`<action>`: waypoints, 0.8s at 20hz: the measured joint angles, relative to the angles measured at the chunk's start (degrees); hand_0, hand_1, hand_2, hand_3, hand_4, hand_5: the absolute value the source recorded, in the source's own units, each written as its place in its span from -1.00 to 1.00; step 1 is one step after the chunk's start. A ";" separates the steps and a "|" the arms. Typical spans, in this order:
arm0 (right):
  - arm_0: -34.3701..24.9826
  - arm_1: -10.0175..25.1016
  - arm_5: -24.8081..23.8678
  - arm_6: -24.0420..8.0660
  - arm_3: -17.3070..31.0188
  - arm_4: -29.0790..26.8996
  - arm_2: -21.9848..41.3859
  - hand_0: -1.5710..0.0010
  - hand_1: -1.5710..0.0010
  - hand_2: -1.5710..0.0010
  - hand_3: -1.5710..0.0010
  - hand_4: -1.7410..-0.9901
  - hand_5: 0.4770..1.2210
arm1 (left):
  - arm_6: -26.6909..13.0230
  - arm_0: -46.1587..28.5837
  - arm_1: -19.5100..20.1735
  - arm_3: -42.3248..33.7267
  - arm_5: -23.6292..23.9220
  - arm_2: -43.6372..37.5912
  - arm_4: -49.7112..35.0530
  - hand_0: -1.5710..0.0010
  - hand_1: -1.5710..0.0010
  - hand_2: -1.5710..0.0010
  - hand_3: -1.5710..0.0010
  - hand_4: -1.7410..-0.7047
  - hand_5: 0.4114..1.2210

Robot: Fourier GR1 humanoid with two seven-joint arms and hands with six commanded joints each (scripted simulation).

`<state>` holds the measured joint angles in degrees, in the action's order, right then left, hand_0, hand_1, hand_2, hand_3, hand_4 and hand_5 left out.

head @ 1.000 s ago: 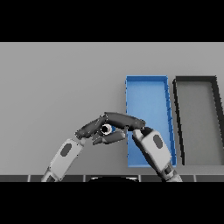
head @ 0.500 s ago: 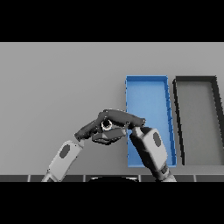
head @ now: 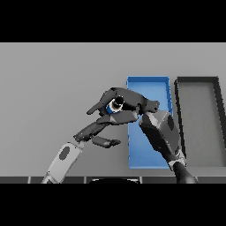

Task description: Pick up the blue pipe and place it into the blue bin.

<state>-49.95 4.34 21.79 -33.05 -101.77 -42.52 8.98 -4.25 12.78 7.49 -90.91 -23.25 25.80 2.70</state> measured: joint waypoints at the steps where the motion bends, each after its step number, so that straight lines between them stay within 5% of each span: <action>1: -2.21 1.13 0.65 0.98 1.45 -0.47 -1.56 -1.00 -1.00 -1.00 -1.00 -0.35 1.00 | 0.14 -0.31 -0.10 -0.02 0.09 0.09 0.05 1.00 1.00 1.00 1.00 0.68 -0.82; 4: -8.50 3.39 -3.06 3.29 7.21 1.34 -6.63 -1.00 -1.00 -1.00 -1.00 -0.35 1.00 | -0.07 -0.66 -0.12 -0.59 0.22 0.32 0.18 1.00 1.00 1.00 1.00 0.70 -0.82; 9: -11.00 8.48 -4.01 5.34 18.43 10.49 -12.70 -1.00 -1.00 -1.00 -1.00 -0.35 1.00 | -2.04 -0.58 0.51 -1.67 0.39 -0.17 -0.12 1.00 1.00 1.00 1.00 0.75 -0.84; 16: -1.79 11.20 -3.90 3.85 28.26 16.06 -18.80 -1.00 -1.00 -1.00 -1.00 -0.36 1.00 | -1.73 -0.65 1.35 -1.94 1.49 -0.55 1.34 1.00 1.00 1.00 1.00 0.76 -0.88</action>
<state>-51.75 15.54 17.88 -29.20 -73.51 -26.46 -9.82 -5.98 12.12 8.83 -92.84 -21.76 25.25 4.04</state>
